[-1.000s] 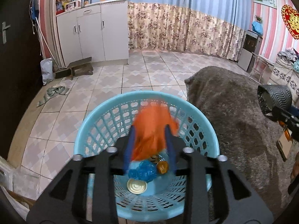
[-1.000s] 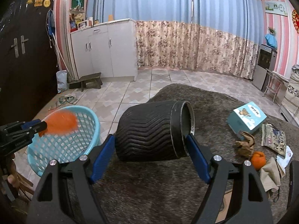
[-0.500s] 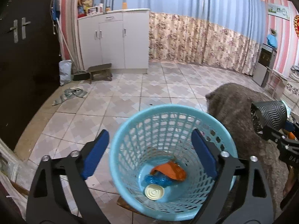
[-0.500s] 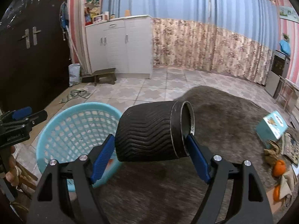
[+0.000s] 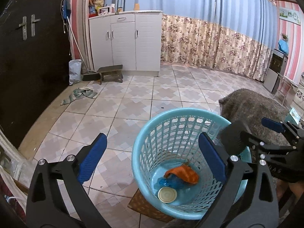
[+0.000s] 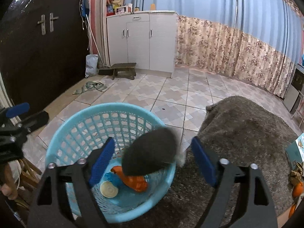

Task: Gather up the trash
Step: 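Lower the black roller into the basket and open the right tool, then return both tools to the items on the rug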

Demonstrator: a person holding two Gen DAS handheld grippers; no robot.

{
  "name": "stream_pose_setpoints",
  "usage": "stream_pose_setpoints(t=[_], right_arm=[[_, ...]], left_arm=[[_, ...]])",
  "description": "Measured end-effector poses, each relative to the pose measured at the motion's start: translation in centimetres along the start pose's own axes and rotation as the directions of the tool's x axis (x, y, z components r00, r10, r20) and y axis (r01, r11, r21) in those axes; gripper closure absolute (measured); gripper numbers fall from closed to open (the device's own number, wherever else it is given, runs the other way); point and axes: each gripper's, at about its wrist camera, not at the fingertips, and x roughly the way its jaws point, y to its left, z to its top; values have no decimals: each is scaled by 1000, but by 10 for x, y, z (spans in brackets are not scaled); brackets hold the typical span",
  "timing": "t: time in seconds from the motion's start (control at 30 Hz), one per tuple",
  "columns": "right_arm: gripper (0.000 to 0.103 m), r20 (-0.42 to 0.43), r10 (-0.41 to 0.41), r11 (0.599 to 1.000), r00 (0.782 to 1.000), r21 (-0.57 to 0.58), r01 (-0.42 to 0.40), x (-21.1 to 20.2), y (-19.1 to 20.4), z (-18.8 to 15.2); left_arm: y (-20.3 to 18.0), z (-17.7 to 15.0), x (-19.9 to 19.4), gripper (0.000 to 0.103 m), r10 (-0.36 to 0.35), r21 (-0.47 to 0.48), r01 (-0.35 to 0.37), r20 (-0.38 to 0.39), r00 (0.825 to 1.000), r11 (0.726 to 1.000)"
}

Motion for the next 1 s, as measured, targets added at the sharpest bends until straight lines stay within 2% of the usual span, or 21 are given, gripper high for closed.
stream_pose_setpoints(t=[0.23,0.5,0.83,1.0], right_arm=[[11,18,-54,999,998,9,53,-18,-25,-9],[10,25,-131,990,991,57,129,-47,-81,-21],[10,48,-214,970,976,132,206,-100,-140,-38],[10,57,-246,948,968,220,228,-131,-179,-53]], left_arm=[[-7,-6,-7,9,2,-20,-2,-4,1000,1000],[-29,-8,-23,6,-23,-30,23,-5,1000,999],[-77,-16,-51,6,-63,1,63,-3,998,998],[-107,-20,-63,6,-87,35,87,4,996,996]])
